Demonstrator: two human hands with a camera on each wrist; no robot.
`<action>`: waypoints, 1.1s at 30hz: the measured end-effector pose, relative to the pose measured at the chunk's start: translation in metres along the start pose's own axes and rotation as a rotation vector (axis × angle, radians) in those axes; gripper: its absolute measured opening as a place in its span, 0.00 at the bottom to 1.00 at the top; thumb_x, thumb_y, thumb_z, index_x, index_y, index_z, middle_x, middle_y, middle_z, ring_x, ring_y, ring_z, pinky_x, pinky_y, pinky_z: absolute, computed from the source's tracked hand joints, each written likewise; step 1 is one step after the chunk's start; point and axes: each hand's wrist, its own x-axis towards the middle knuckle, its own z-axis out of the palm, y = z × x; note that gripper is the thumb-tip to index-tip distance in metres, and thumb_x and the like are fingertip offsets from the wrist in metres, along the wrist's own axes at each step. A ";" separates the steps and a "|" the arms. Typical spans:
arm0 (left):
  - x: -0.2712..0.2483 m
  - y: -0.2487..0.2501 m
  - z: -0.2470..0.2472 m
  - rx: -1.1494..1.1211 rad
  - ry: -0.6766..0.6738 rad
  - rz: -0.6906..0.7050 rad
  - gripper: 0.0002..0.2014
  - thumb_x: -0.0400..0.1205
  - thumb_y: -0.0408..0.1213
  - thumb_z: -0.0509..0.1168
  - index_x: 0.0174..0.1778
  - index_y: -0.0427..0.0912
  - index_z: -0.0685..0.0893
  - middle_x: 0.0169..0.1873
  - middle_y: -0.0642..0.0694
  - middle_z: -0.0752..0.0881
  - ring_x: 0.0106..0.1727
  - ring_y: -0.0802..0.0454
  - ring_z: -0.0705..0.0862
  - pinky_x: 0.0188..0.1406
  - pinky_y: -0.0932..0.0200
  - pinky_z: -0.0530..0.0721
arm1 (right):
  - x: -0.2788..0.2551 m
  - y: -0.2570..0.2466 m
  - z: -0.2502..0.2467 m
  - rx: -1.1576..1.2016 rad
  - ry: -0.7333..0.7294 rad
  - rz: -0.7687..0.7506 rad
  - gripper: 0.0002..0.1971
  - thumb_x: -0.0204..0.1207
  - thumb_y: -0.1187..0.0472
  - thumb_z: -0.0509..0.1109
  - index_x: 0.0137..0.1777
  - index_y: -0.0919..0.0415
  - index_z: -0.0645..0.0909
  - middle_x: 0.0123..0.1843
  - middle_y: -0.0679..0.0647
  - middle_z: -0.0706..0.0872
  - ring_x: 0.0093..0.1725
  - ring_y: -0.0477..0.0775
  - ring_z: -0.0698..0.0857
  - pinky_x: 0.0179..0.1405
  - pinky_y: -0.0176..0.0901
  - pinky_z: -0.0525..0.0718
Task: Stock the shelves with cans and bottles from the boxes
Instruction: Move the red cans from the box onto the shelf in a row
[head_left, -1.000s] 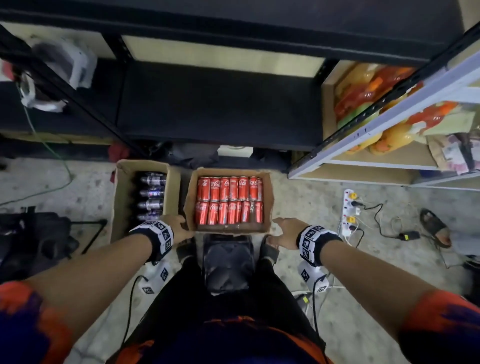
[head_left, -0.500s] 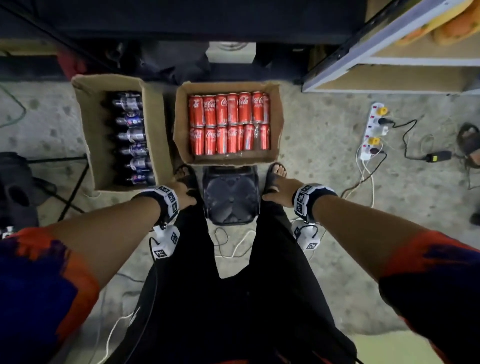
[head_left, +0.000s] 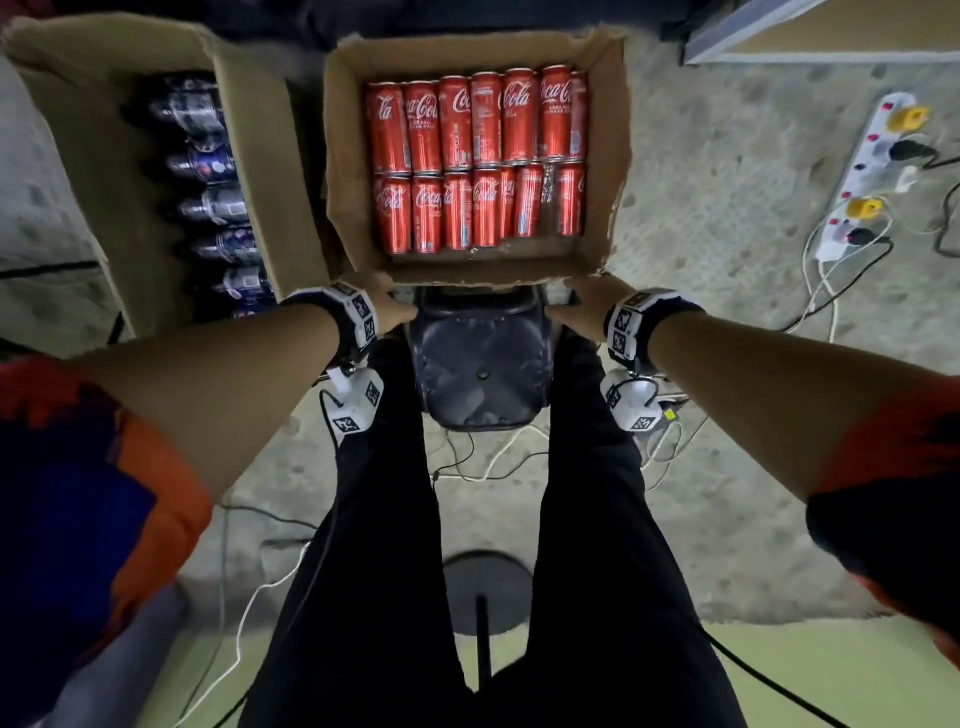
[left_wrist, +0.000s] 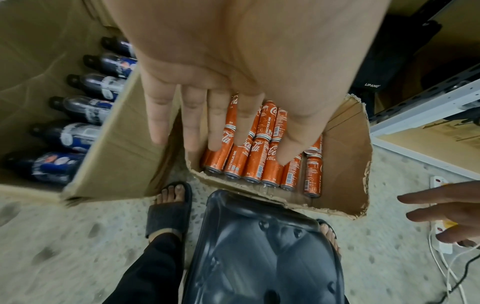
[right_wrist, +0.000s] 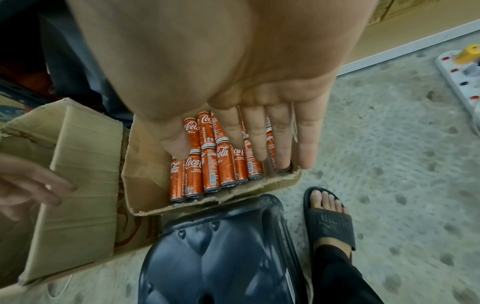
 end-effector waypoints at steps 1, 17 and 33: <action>0.010 0.006 -0.004 -0.026 0.007 0.001 0.14 0.76 0.54 0.70 0.46 0.47 0.86 0.44 0.47 0.88 0.44 0.46 0.85 0.48 0.53 0.85 | 0.016 0.000 -0.001 0.024 -0.008 0.000 0.22 0.80 0.39 0.65 0.64 0.53 0.81 0.49 0.54 0.87 0.46 0.56 0.86 0.52 0.51 0.86; 0.213 0.052 0.001 -0.114 0.066 0.056 0.35 0.79 0.55 0.72 0.81 0.45 0.71 0.75 0.40 0.77 0.71 0.38 0.79 0.70 0.43 0.80 | 0.219 -0.006 -0.004 -0.020 -0.022 -0.081 0.31 0.81 0.34 0.66 0.73 0.55 0.75 0.65 0.55 0.82 0.58 0.57 0.82 0.53 0.47 0.79; 0.308 0.079 0.024 -0.471 0.301 0.126 0.27 0.80 0.44 0.74 0.75 0.47 0.78 0.65 0.52 0.84 0.65 0.50 0.84 0.64 0.53 0.86 | 0.334 -0.065 0.027 0.341 0.294 0.057 0.35 0.82 0.39 0.68 0.79 0.62 0.67 0.73 0.59 0.80 0.68 0.58 0.82 0.57 0.47 0.81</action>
